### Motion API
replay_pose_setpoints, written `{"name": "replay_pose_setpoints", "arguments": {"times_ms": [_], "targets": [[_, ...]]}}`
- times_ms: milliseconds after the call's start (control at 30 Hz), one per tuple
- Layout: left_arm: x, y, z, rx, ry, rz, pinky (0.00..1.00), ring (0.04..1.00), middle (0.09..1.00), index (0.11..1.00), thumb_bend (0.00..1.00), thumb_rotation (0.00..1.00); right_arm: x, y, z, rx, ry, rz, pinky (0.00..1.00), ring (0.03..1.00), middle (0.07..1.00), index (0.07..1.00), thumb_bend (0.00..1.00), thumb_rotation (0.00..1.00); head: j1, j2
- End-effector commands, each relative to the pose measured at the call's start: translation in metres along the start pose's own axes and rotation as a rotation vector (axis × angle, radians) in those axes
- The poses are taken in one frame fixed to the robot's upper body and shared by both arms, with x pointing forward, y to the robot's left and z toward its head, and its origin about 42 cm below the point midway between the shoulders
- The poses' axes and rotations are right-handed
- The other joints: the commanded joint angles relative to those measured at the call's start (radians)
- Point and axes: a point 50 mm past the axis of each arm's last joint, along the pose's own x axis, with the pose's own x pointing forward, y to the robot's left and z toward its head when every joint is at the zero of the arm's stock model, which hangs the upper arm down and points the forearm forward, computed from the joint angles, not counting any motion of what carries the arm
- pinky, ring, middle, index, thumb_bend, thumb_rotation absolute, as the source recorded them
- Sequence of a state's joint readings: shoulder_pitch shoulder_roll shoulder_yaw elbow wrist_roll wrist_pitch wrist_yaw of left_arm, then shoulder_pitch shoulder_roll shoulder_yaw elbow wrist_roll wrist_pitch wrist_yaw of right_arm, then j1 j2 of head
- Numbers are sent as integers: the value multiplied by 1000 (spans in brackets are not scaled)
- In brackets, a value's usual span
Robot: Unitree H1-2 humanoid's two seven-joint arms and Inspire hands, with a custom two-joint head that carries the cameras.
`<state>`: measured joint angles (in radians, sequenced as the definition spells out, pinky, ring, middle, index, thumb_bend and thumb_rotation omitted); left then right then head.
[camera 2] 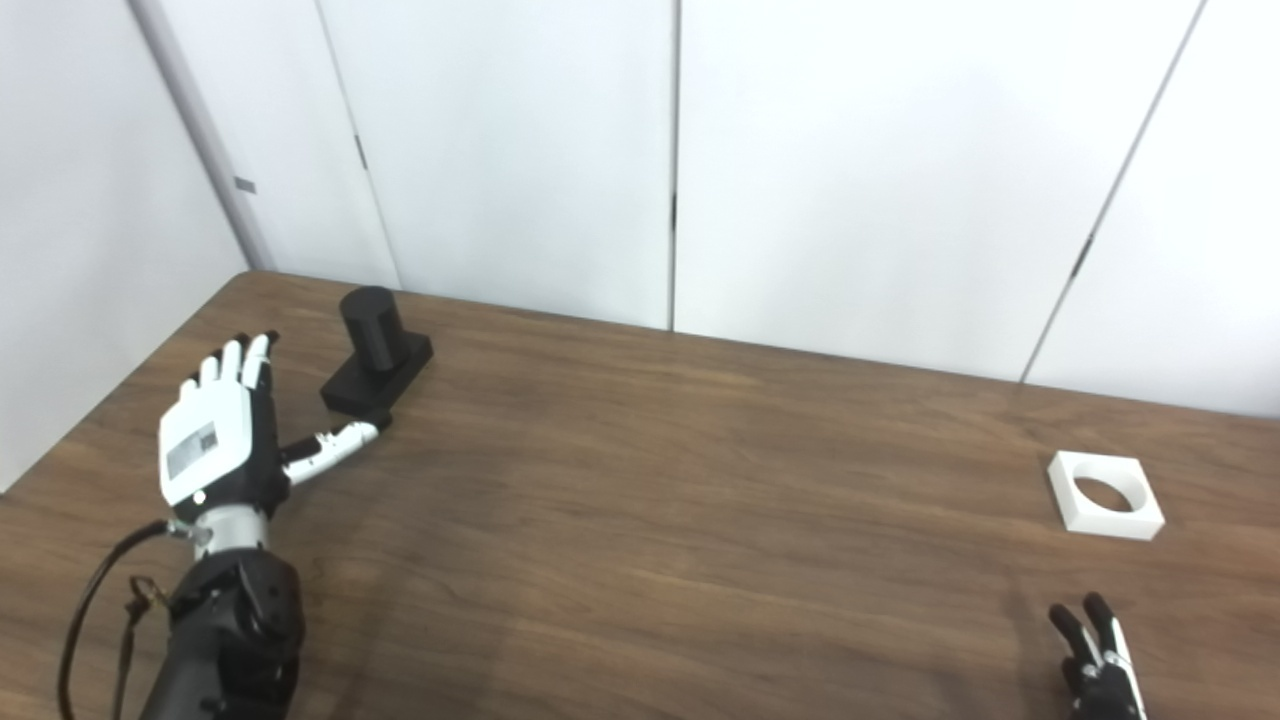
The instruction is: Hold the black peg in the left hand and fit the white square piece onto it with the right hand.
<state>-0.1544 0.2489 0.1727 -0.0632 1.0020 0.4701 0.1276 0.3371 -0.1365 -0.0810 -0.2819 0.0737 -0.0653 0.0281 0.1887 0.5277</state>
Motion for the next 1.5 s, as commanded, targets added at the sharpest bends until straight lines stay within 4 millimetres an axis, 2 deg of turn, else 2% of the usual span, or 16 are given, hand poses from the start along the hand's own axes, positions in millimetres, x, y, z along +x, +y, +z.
{"name": "replay_pose_setpoints", "arguments": {"times_ms": [0, 300, 500, 700, 867, 1167, 1467], "targets": [[23, 15, 15, 21, -22, 74, 1000, 1000, 998, 922, 955, 723, -2, 6, 3, 15, 2, 3, 1000, 1000, 939, 994, 675, 1000, 0, 0], [48, 3, 9, 59, 36, 48, 1000, 1000, 985, 906, 951, 741, -4, 8, 5, 35, 7, 8, 1000, 1000, 951, 999, 642, 1000, 4, 4], [57, -3, 13, 46, 31, 18, 1000, 989, 968, 882, 965, 729, -4, 7, 4, 32, 4, 11, 1000, 1000, 956, 1000, 650, 1000, -1, 3], [67, -11, 15, 107, 19, 16, 986, 954, 935, 836, 973, 727, -5, 7, 3, 29, 4, -2, 1000, 1000, 946, 999, 662, 1000, -2, 2], [71, -15, 20, 112, 5, -11, 1000, 959, 937, 817, 970, 733, -4, 6, 3, 34, 1, 1, 1000, 1000, 941, 992, 668, 1000, -1, 1], [70, -28, 32, 88, -40, -65, 933, 941, 914, 787, 971, 713, -3, 5, 1, 21, -1, -5, 1000, 1000, 942, 993, 667, 1000, -8, 0], [64, -34, 41, 68, -65, -79, 936, 936, 903, 769, 893, 693, -3, 3, 2, 22, -14, -4, 1000, 1000, 949, 993, 675, 1000, -13, 6]]}}
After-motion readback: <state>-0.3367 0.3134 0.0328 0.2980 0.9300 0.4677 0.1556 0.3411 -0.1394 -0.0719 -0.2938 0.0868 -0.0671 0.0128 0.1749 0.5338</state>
